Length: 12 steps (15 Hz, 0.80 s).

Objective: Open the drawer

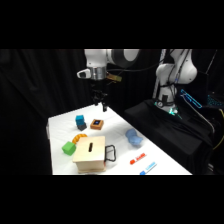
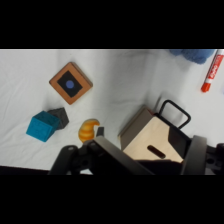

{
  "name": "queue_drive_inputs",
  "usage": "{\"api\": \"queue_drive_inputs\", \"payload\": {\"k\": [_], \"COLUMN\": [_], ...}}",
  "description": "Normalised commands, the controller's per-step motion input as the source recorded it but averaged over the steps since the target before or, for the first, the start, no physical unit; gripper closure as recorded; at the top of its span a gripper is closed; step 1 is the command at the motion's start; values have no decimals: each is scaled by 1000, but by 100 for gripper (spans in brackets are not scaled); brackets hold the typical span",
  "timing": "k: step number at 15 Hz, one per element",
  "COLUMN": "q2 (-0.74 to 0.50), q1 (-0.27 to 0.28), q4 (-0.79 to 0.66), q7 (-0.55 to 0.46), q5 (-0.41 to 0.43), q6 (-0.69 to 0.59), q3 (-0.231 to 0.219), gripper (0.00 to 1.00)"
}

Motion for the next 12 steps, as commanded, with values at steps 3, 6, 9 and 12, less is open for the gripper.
{"api": "queue_drive_inputs", "payload": {"k": [3, 6, 9, 12], "q2": [27, 72, 77, 37], "q1": [-4, 29, 52, 53], "q4": [16, 58, 67, 10], "q7": [98, 318, 323, 275], "q5": [6, 24, 99, 154], "q6": [32, 69, 104, 205], "q3": [36, 55, 66, 52], "gripper": [0, 0, 0, 0]}}
